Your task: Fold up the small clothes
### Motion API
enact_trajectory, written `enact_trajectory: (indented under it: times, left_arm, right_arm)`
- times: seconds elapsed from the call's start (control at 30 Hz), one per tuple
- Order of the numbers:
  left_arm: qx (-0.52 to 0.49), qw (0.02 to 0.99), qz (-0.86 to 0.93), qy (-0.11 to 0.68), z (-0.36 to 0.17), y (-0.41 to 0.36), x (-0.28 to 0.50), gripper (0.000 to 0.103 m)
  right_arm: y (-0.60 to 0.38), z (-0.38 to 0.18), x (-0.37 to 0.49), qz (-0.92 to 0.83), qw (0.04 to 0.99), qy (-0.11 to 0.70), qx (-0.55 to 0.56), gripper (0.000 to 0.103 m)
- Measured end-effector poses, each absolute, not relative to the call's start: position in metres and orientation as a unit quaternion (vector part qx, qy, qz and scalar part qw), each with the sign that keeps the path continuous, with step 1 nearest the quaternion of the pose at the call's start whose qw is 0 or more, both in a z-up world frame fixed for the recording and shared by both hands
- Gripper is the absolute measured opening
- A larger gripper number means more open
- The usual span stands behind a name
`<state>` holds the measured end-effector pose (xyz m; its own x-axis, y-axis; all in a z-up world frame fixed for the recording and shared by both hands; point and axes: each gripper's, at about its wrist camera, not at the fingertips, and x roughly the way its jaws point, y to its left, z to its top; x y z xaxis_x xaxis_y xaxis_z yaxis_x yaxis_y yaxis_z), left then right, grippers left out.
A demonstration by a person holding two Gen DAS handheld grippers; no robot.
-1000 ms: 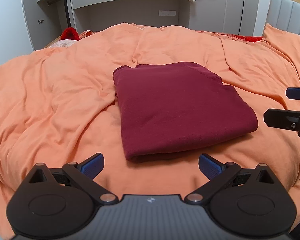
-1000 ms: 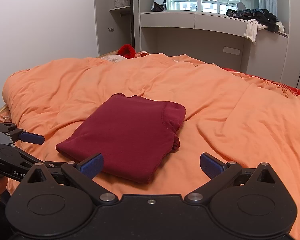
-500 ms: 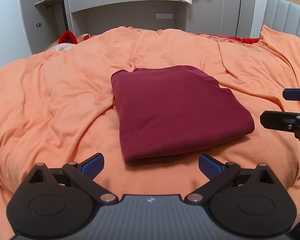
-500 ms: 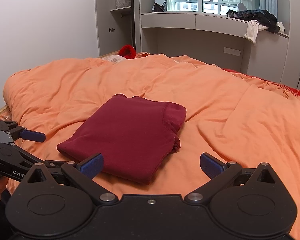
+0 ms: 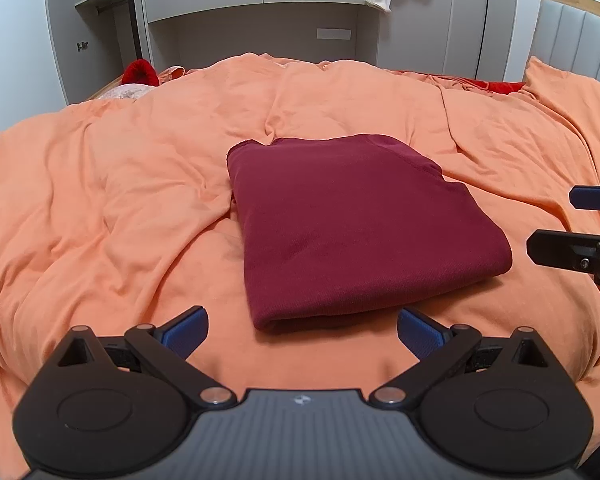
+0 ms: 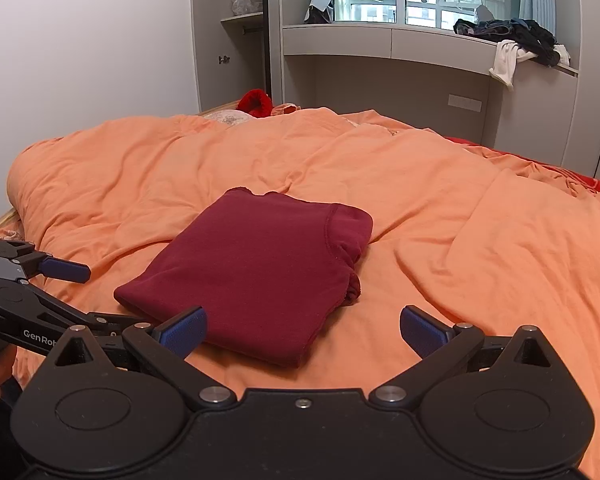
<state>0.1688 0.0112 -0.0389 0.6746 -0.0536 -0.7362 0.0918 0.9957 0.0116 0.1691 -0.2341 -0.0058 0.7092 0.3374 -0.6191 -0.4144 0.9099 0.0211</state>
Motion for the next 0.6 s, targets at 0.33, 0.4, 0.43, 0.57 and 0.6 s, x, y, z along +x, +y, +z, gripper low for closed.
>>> enact_trajectory:
  times: [0.33,0.4,0.43,0.57,0.6]
  left_arm:
    - [0.034,0.911,-0.034,0.409,-0.0414,0.0077,0.1707,0.102]
    - [0.036,0.912,-0.04,0.407,-0.0418,0.0065,0.1702,0.102]
    - [0.036,0.913,-0.041,0.405,-0.0416,0.0059,0.1698,0.102]
    - [0.026,0.916,-0.06,0.396,-0.0397,0.0064,0.1667,0.102]
    - [0.033,0.918,-0.056,0.391,-0.0391,0.0049,0.1655,0.102]
  right_arm:
    - [-0.2365,-0.0057,0.1688,0.204,0.923,0.322,-0.058,0.102]
    - [-0.2366,-0.0058,0.1686,0.205,0.923,0.322,-0.059,0.102]
    - [-0.2364,-0.0057,0.1687,0.204,0.923,0.322,-0.059,0.102]
    - [-0.2369,-0.0061,0.1687,0.204,0.923,0.322,-0.058,0.102]
    - [-0.2373,-0.0058,0.1686,0.205,0.922,0.322,-0.059,0.102]
